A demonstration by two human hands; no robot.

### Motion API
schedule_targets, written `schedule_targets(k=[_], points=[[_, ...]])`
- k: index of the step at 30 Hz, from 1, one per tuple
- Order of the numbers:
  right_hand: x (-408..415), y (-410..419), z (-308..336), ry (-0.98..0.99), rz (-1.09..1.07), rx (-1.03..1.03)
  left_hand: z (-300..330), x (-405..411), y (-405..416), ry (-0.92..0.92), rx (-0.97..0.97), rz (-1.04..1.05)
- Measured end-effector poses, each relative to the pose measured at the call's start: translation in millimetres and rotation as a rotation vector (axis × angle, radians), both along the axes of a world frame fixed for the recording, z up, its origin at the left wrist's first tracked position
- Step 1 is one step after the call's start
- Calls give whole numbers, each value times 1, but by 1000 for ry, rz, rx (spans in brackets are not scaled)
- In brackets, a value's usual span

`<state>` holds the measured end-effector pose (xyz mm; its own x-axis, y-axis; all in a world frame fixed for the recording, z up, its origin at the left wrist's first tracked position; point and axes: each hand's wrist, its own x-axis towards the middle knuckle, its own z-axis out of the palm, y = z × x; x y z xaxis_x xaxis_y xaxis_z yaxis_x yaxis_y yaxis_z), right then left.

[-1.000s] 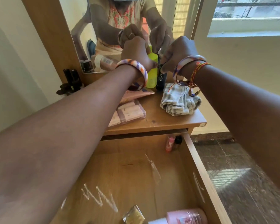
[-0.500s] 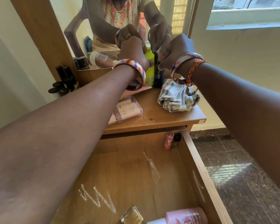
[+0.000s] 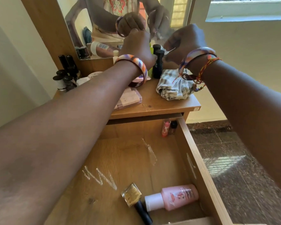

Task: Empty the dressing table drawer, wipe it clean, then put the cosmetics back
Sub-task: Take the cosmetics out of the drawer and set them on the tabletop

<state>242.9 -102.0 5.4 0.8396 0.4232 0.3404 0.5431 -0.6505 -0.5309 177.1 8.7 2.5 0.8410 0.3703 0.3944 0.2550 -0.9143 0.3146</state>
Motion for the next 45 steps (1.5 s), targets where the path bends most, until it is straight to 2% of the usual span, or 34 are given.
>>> schedule_targets(k=[2, 4, 8, 10, 13, 15, 17, 19, 21, 24, 28, 32, 35, 38, 41, 43, 45], points=[[-29, -12, -2, 4, 11, 30, -3, -18, -12, -95, -44, -49], [-54, -22, -12, -10, 25, -24, -9, -40, -29, -149, -95, -107], [-97, -43, -37, 2, 89, -163, -31, -79, -54, -127, -191, -192], [-111, -52, -55, 63, 82, -167, -42, -100, -64, -95, -211, -208], [-129, -63, -78, 226, 163, -181, -57, -133, -67, 76, -258, -245], [-142, -63, -92, 311, 232, -350, -69, -154, -60, 318, -257, -285], [-157, -61, -100, 415, 301, -518, -82, -171, -54, 620, -190, -334], [-170, -59, -104, 489, 424, -660, -96, -184, -50, 826, -95, -376], [-178, -57, -108, 494, 501, -814, -111, -192, -49, 904, -21, -427], [-181, -58, -117, 488, 508, -973, -129, -198, -50, 936, 82, -495], [-184, -65, -124, 408, 523, -992, -133, -199, -53, 914, 207, -540], [-180, -73, -113, 348, 489, -831, -115, -197, -46, 857, 196, -522], [-167, -77, -85, 308, 419, -638, -76, -197, -26, 738, -22, -415], [-152, -72, -55, 319, 236, -267, -38, -194, -3, 567, -138, -248], [-137, -55, -45, 421, -63, 160, -21, -183, 9, 330, -125, -71], [-131, -43, -44, 494, -190, 338, -15, -174, 10, 231, -72, 13], [-129, -32, -44, 564, -226, 440, -11, -163, 10, 178, -30, 41]])
